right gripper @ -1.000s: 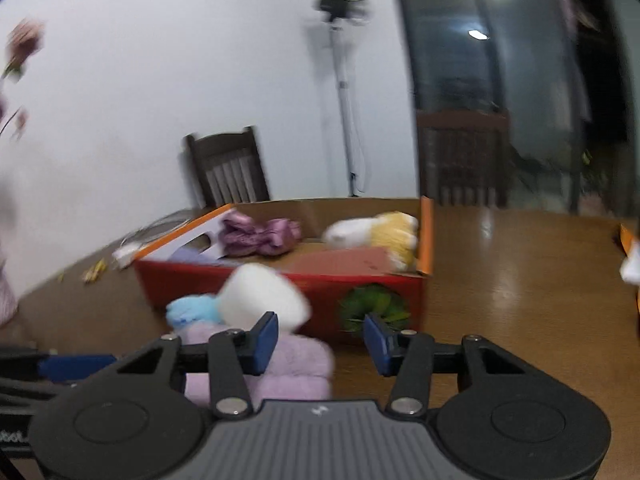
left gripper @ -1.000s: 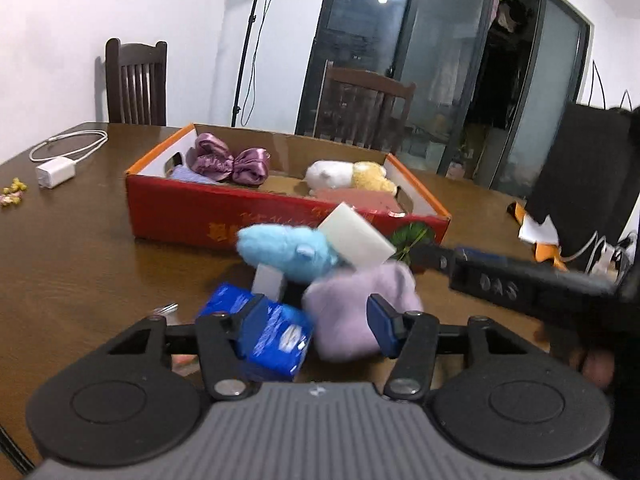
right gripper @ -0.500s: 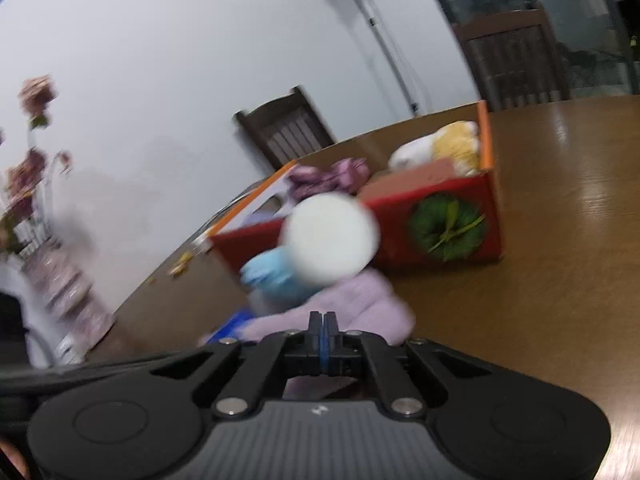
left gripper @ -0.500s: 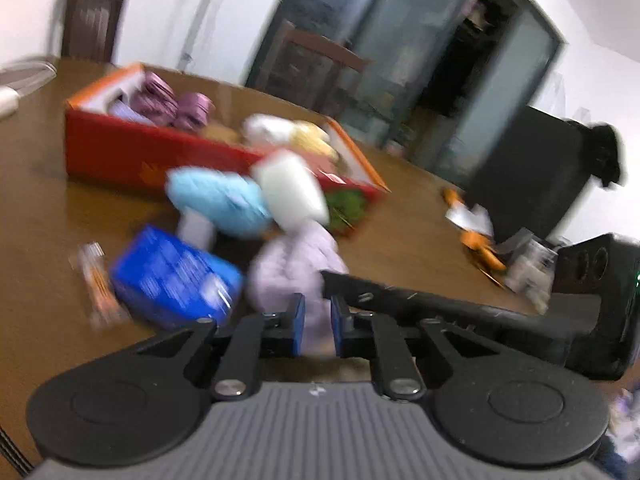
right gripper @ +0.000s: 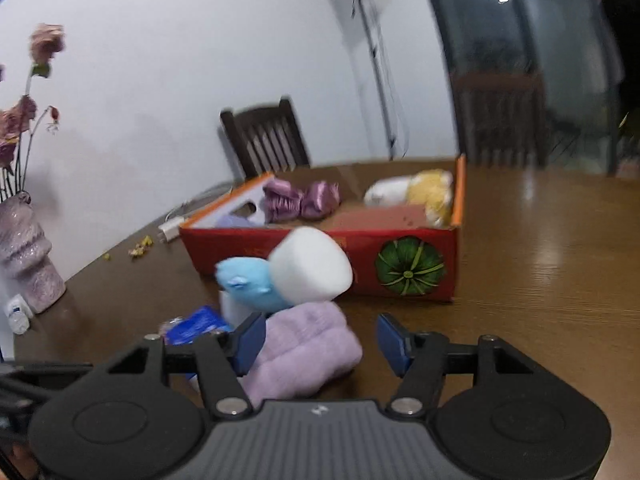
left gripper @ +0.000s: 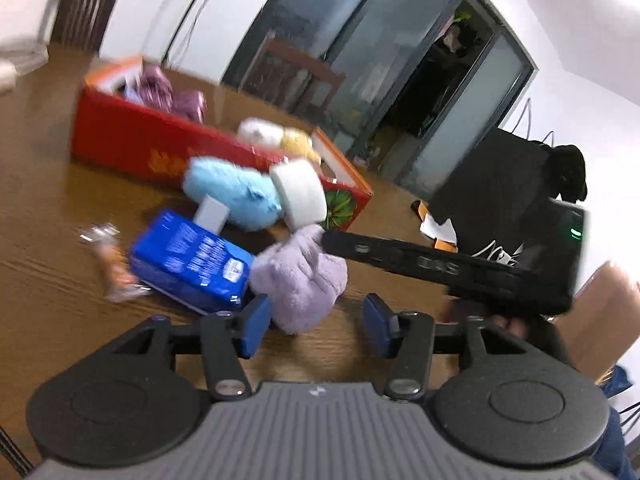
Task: Organize soft objects
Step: 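Grasp the lavender fluffy wrap with the right gripper and lift it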
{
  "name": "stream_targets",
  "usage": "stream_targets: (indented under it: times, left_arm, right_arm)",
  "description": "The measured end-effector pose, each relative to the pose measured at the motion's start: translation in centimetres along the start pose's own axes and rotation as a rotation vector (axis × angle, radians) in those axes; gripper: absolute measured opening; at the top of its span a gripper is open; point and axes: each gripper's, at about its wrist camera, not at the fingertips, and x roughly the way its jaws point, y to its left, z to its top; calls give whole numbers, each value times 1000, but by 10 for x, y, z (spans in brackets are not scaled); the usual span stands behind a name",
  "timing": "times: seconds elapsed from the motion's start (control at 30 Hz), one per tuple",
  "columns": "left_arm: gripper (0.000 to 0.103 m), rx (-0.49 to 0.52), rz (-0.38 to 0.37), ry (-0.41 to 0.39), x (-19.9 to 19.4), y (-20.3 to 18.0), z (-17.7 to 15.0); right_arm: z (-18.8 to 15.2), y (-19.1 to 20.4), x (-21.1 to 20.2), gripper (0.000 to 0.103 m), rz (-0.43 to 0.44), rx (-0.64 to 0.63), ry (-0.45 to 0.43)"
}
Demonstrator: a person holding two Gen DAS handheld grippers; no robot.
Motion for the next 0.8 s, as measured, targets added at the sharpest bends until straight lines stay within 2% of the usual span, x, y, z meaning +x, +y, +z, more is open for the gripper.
stream_targets:
  times: [0.07,0.13,0.2,0.27,0.37,0.47,0.53,0.6,0.63,0.8]
  left_arm:
    - [49,-47,9,0,14,6,3]
    - [35,-82,-46,23,20,14,5]
    - [30,-79,-69,54,14,16,4]
    - [27,-51,-105,69,-4,17,-1]
    - [27,-19,-151,103,-40,24,-8]
    - [36,-18,-121,103,-58,37,-13]
    - [45,-19,-103,120,-57,44,-13]
    - [47,-12,-87,144,-53,50,-11]
    - [52,-8,-84,140,-51,51,-10]
    - [52,11,-92,127,-35,52,-6]
  right_arm:
    - [2,-13,18,57,28,57,51]
    - [-2,-14,20,31,80,107,54]
    - [-9,-4,6,27,52,133,48]
    - [-20,8,-15,26,9,217,73]
    - [-49,33,-49,25,27,295,78]
    - [-75,55,-63,31,-11,326,97]
    - [-83,64,-63,38,-41,324,94]
    - [-84,72,-65,41,-65,293,75]
    - [-84,72,-65,41,-69,298,59]
    - [-87,67,-59,41,-98,320,-18]
